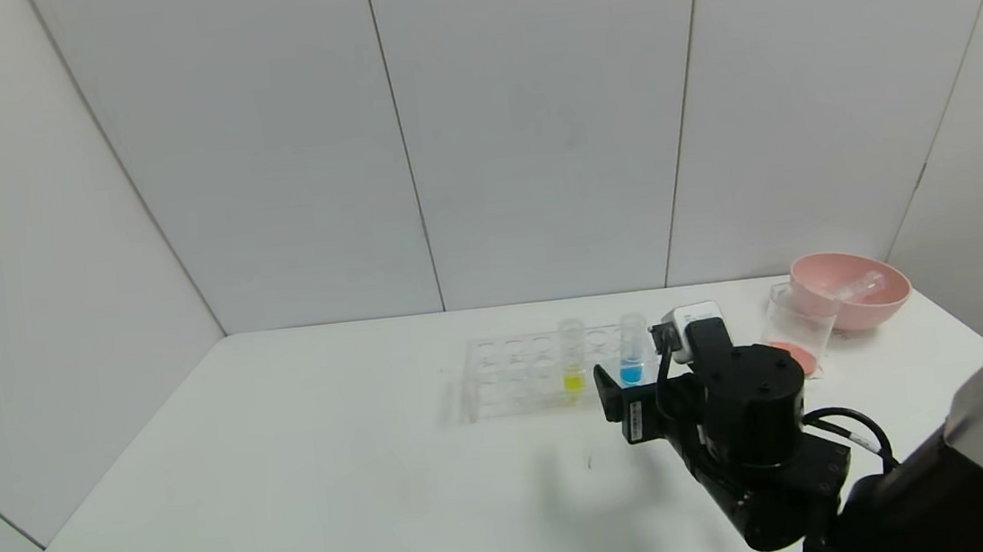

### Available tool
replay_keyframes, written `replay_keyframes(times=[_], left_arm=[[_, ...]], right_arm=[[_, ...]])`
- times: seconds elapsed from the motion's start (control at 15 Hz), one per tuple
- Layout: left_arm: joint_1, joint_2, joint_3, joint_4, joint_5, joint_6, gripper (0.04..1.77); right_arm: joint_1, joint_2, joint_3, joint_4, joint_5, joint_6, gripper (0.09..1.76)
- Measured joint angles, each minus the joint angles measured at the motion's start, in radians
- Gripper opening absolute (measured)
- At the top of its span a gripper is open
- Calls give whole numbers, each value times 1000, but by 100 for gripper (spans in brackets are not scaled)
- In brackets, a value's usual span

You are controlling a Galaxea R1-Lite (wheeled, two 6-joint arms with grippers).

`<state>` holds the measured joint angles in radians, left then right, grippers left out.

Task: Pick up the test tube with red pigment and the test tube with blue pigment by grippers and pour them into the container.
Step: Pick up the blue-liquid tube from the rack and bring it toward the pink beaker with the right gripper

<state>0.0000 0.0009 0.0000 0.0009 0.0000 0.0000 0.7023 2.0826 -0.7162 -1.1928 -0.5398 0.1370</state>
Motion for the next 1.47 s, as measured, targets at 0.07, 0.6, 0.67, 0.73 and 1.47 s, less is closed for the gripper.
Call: replay_keyframes(times=[0.07, 0.6, 0.67, 0.73, 1.47], left_arm=[[0, 0, 0, 0, 0, 0, 176], [0, 0, 0, 0, 0, 0, 176], [0, 0, 0, 0, 0, 0, 176], [0, 0, 0, 0, 0, 0, 176], [0, 0, 0, 0, 0, 0, 176]], right_arm=[[-16, 22, -41, 22, 4, -7, 170], [-97, 131, -297, 183, 41, -13, 171], [-100, 140, -312, 188, 41, -13, 171], [-104, 148, -321, 191, 41, -13, 171], [-107, 181, -332, 181, 42, -13, 121]])
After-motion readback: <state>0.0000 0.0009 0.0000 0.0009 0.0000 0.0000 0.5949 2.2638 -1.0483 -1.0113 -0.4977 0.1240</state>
